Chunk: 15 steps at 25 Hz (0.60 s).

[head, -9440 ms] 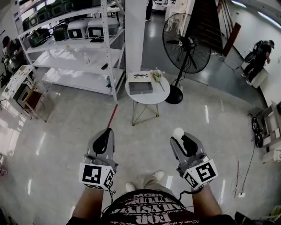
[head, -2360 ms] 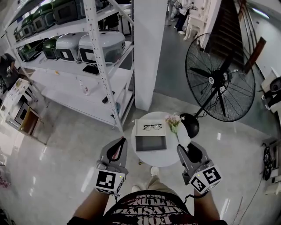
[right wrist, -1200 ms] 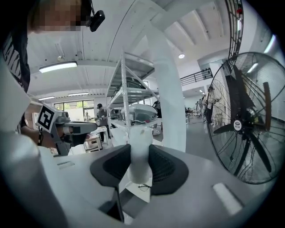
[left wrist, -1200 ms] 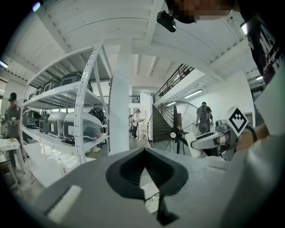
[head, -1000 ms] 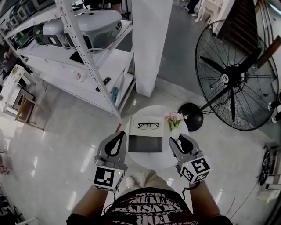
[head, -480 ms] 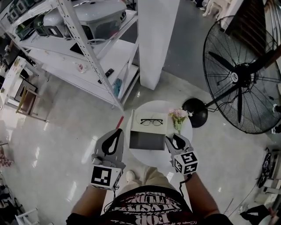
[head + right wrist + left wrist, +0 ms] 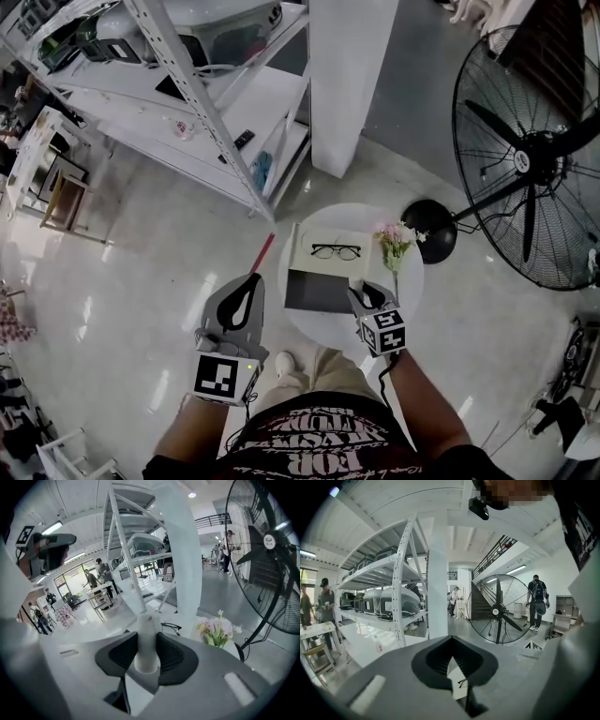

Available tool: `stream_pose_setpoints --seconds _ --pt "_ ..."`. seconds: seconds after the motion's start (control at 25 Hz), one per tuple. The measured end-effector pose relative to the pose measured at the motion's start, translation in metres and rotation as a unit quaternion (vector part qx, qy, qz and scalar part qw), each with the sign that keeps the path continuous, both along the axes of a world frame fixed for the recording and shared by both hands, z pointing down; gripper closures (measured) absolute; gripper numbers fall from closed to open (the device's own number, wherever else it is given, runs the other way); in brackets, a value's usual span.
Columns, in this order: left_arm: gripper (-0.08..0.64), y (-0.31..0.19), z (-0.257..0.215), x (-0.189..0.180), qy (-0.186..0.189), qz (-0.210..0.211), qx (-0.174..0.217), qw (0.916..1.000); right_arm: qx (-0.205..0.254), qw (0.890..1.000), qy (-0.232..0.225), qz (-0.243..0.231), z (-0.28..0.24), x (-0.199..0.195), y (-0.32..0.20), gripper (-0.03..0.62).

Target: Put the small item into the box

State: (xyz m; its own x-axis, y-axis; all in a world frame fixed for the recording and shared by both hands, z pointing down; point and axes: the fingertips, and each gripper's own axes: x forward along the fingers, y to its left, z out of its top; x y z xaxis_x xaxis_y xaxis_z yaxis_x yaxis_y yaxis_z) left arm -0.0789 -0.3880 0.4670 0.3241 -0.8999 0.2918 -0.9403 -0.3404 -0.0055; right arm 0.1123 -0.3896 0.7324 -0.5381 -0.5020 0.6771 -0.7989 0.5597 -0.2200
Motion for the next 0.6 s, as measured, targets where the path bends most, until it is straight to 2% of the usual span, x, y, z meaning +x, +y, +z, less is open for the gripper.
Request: stream_pose_setpoints --seconds 0.32,0.6 --pt "0.560 0.009 0.008 -0.014 -0.006 -0.012 -0.012 0.9998 -0.074 0.997 0.027 -0.015 0.069 -0.009 0.019 0.437" --pt "0.560 0.017 0.010 -0.020 -0.008 -0.019 -0.017 0.9996 -0.113 0.992 0.058 -0.024 0.112 -0.008 0.028 0.437"
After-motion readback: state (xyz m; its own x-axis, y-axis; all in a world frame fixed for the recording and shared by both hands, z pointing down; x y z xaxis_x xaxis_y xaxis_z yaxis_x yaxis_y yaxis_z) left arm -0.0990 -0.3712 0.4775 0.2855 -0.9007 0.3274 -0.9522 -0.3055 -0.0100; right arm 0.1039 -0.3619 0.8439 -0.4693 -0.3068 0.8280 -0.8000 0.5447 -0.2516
